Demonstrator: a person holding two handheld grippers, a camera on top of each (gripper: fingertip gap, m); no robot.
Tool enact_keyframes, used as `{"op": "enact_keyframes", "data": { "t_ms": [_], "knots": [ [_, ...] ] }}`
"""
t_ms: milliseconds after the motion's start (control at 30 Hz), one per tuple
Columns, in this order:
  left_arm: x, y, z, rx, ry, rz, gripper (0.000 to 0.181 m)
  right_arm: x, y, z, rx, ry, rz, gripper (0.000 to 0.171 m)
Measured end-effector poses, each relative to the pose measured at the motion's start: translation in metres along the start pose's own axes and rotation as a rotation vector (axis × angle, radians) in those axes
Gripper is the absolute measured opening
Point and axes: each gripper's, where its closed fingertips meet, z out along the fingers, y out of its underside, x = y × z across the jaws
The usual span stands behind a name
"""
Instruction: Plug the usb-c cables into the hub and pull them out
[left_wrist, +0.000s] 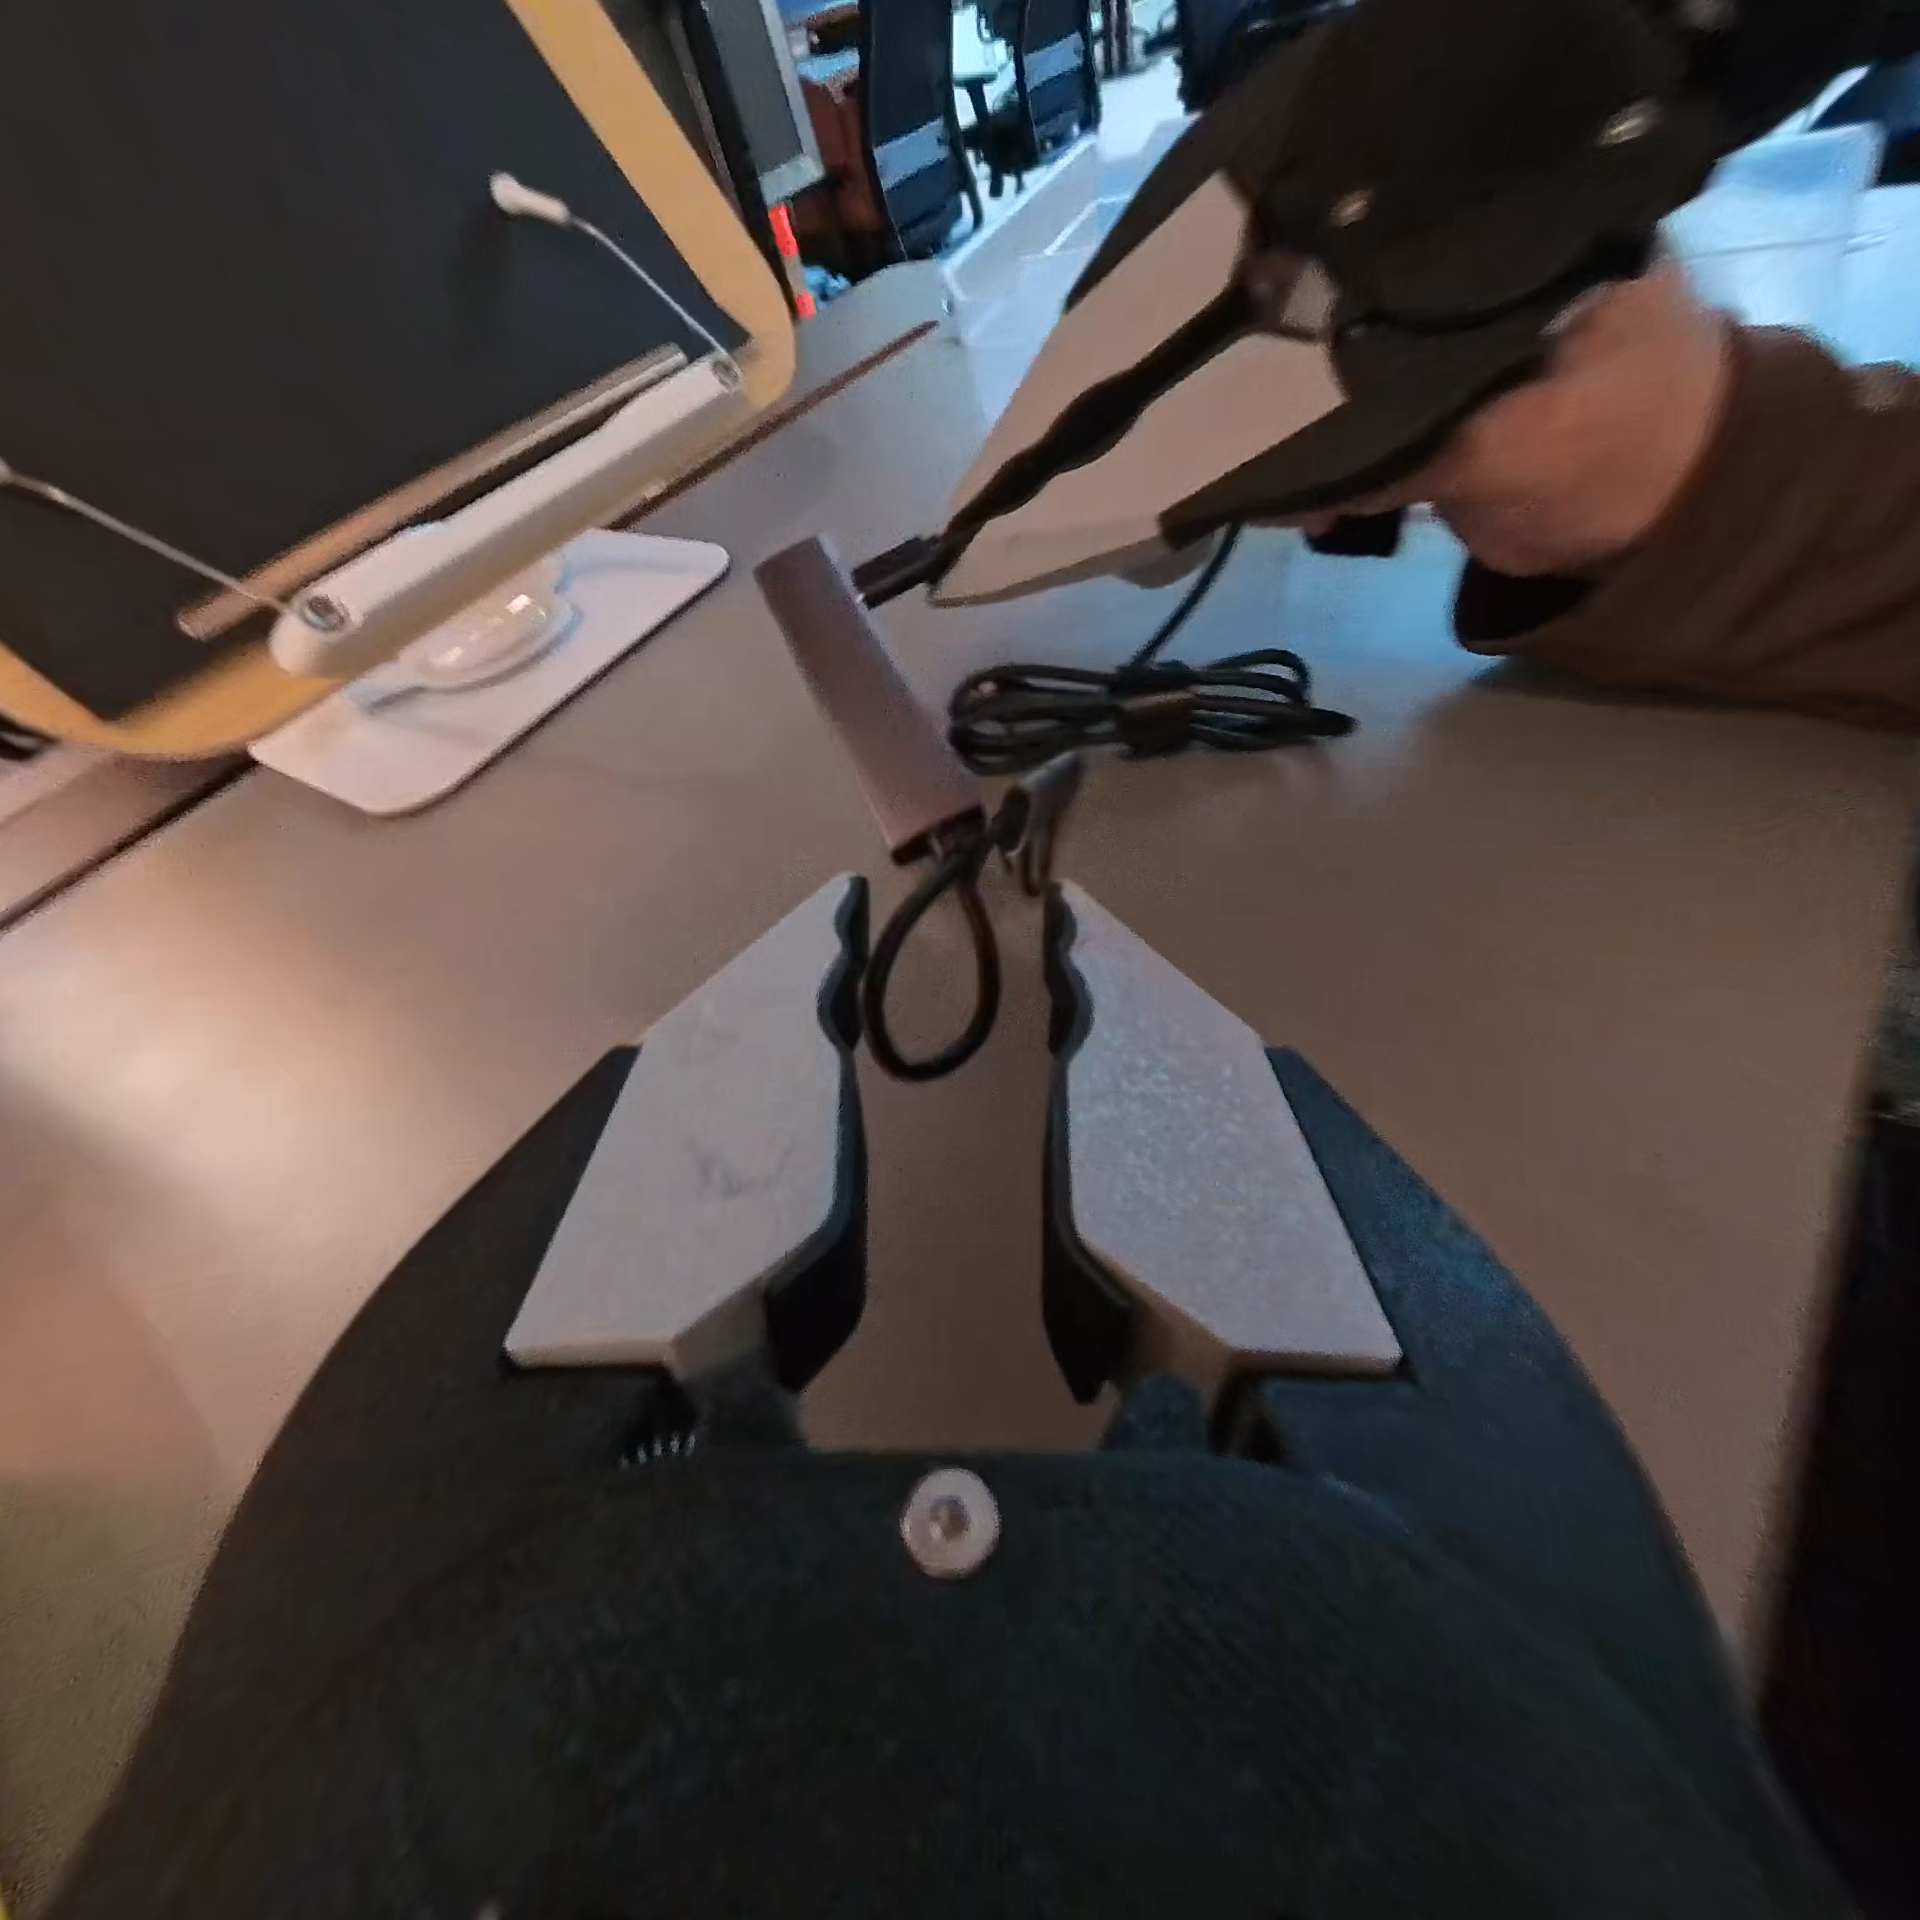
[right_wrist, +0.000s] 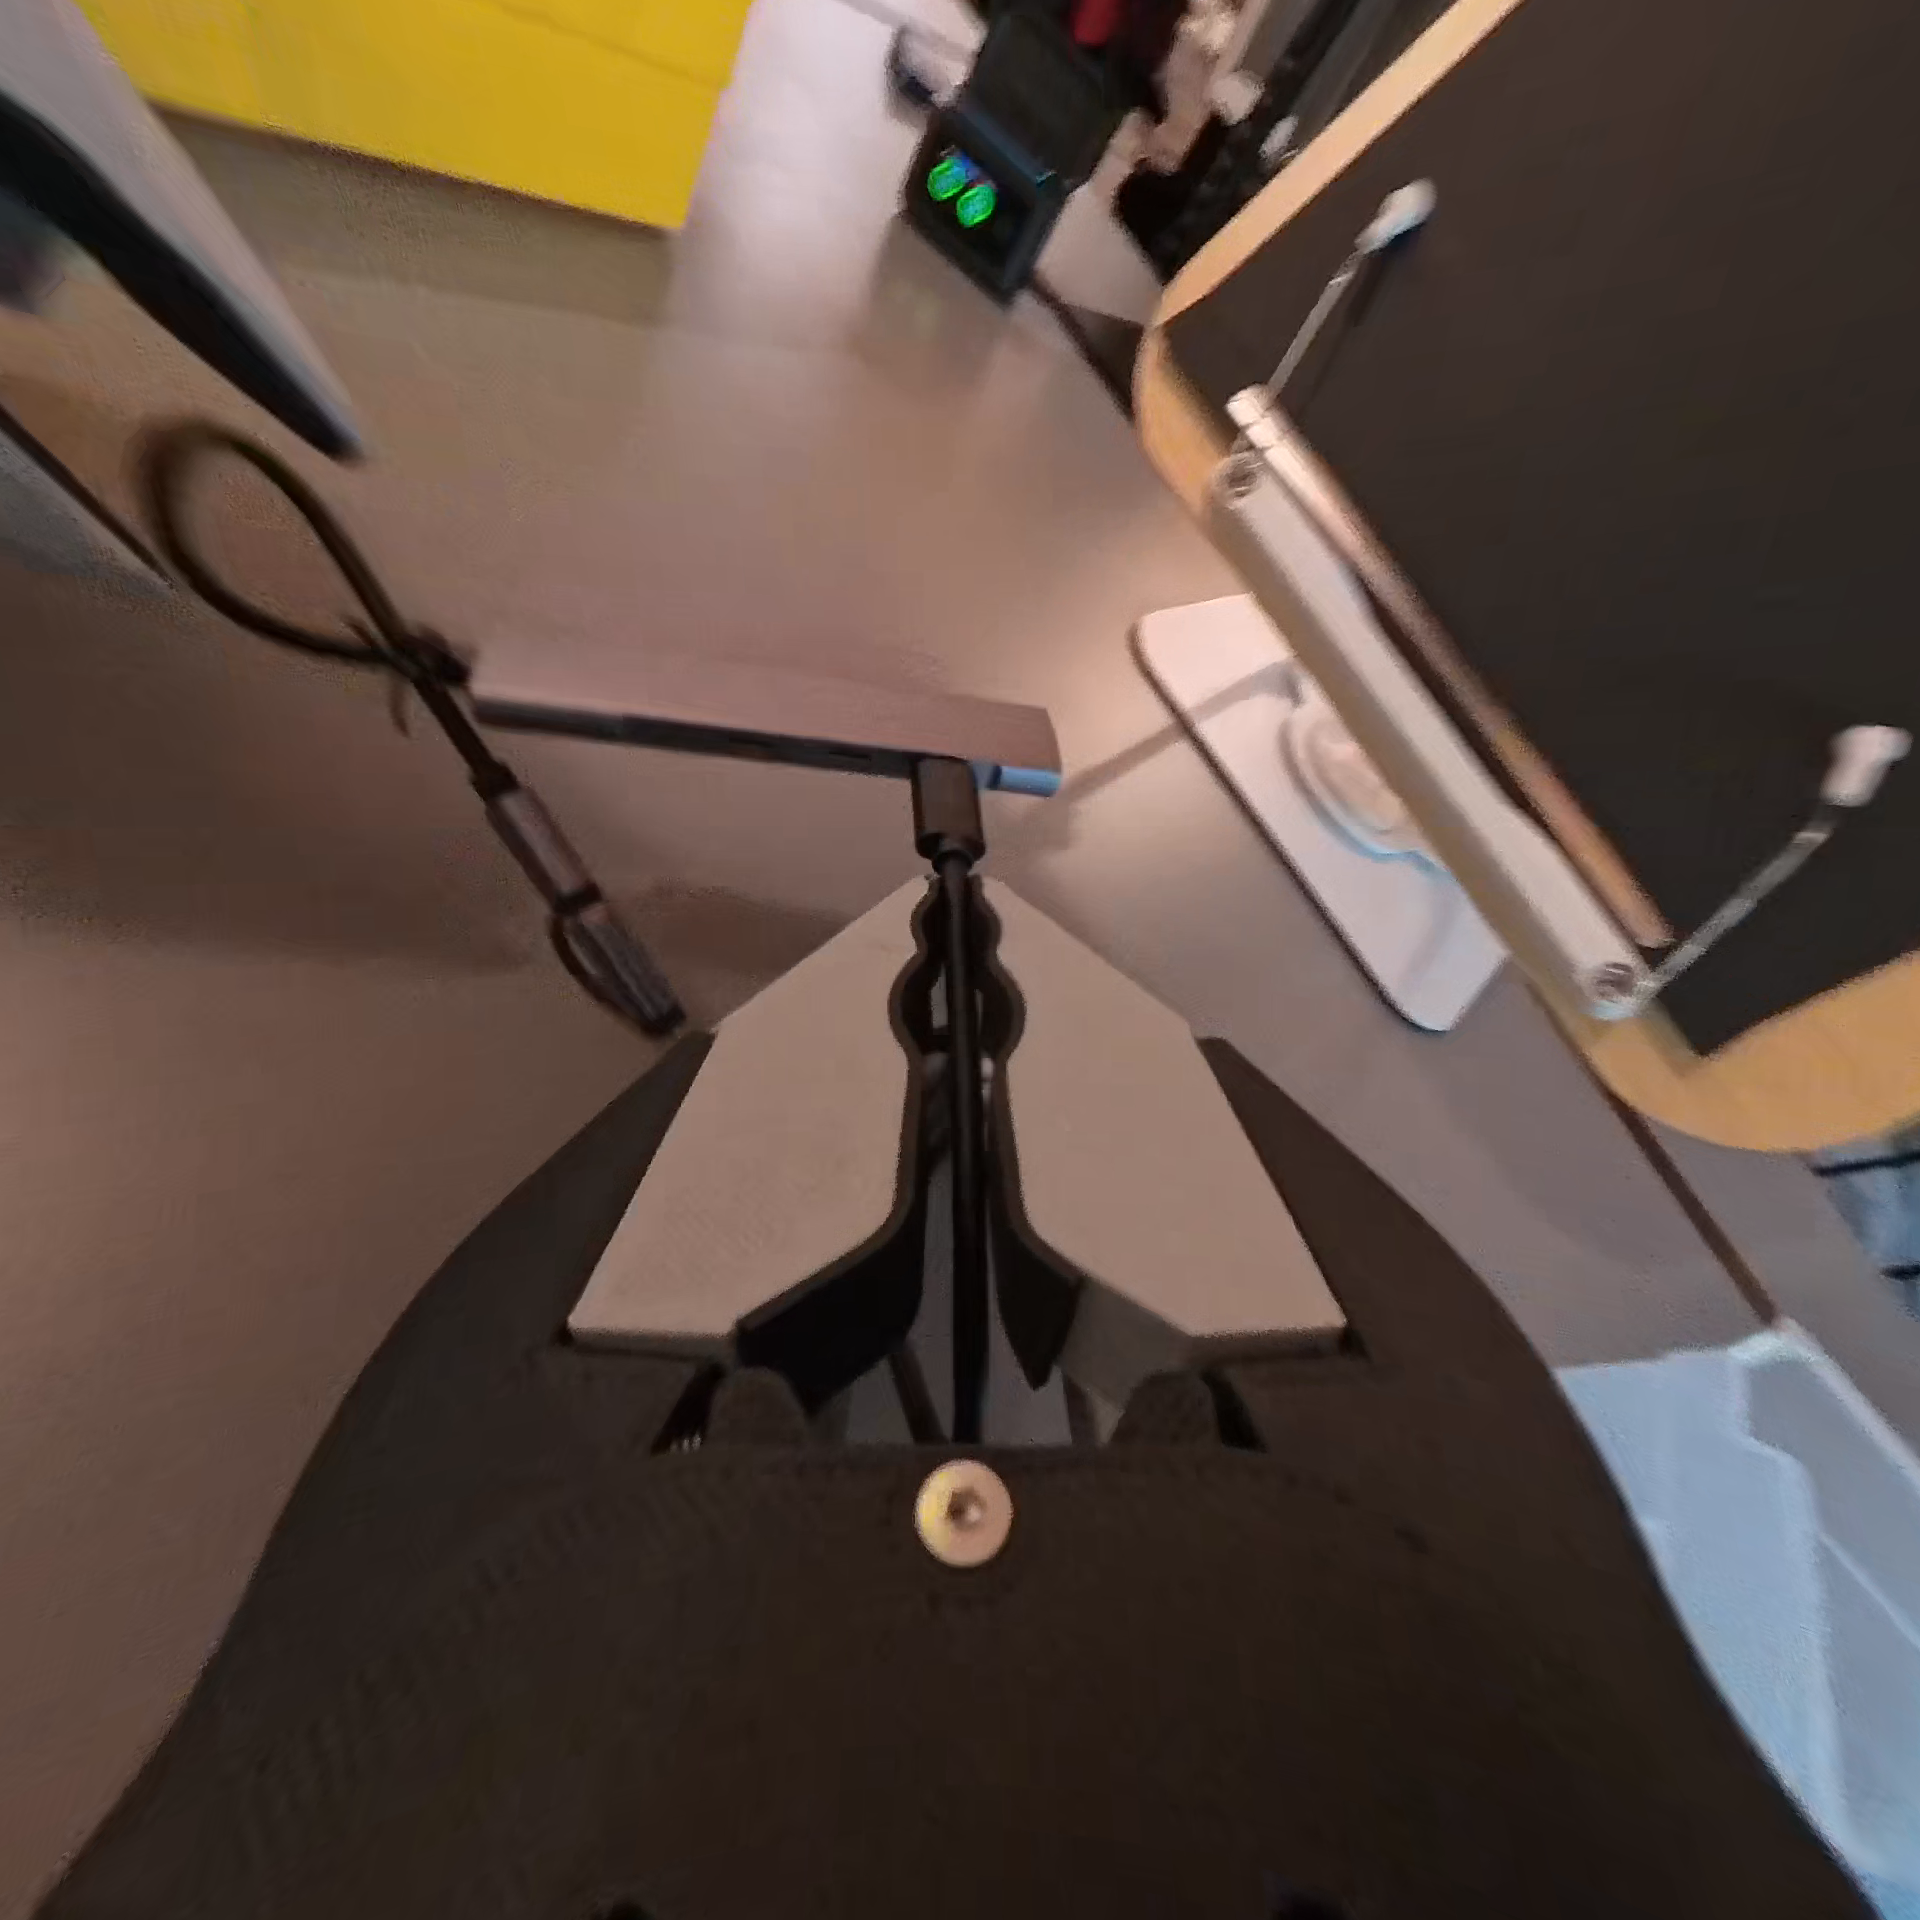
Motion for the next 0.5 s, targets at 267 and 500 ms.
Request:
{"op": "enact_keyframes", "data": {
  "t_ms": [267, 500],
  "knots": [
    [-0.094, -0.028, -0.196, -0.108, -0.321, -0.07, 0.029, -0.04, 0.013, 0.015, -0.113, -0.15, -0.021, 0.001],
    [-0.183, 0.074, -0.257, -0.57, -0.398, -0.411, 0.026, -0.043, 0.014, 0.015, -0.11, -0.164, -0.005, 0.001]
  ]
}}
